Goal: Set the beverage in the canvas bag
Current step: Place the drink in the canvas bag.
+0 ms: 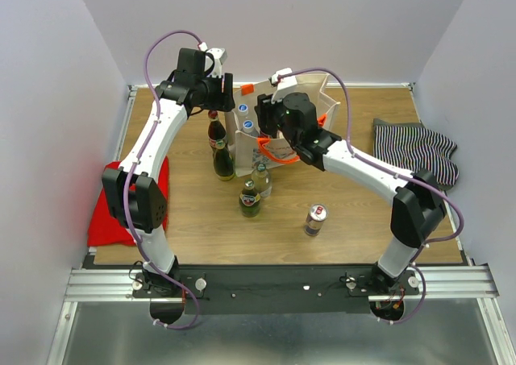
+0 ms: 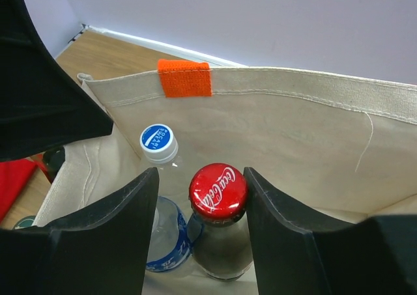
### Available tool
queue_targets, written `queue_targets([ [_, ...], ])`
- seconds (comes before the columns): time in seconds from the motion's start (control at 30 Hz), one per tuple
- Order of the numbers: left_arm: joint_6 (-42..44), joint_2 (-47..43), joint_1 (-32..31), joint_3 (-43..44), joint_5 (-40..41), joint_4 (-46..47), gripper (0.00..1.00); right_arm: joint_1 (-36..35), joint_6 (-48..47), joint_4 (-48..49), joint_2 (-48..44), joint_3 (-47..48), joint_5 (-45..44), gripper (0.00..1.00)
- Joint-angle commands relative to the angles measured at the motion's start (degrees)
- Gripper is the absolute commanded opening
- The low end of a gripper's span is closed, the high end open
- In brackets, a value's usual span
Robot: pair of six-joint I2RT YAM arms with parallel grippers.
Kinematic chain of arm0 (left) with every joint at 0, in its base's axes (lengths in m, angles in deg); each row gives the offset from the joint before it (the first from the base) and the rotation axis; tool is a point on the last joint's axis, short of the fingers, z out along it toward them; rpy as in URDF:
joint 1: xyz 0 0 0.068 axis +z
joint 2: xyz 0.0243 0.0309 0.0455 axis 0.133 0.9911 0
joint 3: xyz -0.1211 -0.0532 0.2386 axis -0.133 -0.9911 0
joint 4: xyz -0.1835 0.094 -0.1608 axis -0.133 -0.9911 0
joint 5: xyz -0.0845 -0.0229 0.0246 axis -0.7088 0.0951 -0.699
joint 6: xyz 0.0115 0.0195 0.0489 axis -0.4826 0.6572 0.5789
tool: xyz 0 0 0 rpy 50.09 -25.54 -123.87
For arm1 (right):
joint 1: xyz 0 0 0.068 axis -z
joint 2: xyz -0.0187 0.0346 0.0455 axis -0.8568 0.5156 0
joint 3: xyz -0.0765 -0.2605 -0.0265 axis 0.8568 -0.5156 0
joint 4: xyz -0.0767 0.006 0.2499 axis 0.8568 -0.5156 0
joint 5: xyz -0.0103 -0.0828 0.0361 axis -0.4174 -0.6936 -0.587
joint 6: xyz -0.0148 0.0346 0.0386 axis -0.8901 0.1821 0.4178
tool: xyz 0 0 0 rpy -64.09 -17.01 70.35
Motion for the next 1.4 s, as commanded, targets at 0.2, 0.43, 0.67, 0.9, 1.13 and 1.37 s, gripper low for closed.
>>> queue_targets([
  [0.2,-0.4,-0.6,0.3,0.2,-1.6,0.1,0.74,-0.8,-0.6,-1.8,-3.2,5.4,-0.3,0.64],
  [0.43,-0.5,-0.7,0.4,0.3,-1.6,0.5,0.78,-0.8,-1.3,-3.0,-4.2,7.2,-1.0,0.65],
  [0.67,-1.5,-0.5,0.4,0.7,-3.0,1.0,0.84,-0.9,-5.6,-4.9,-4.7,9.6,-2.5,0.66],
  [0.9,-2.5,-1.4,0.9,1.0,-4.6,1.9,0.89,-0.9,-6.2,-7.4,-4.7,11.3,-1.3,0.66],
  [1.13,-2.9,-2.8,1.6,1.5,-4.6,2.8,0.92,-0.8,-9.2,-13.2,-3.7,16.2,1.0,0.66],
  [1.37,-4.0,-5.0,2.9,0.1,-4.7,4.1,0.95,-1.1,-11.5,-18.7,-1.7,22.2,3.6,0.69],
])
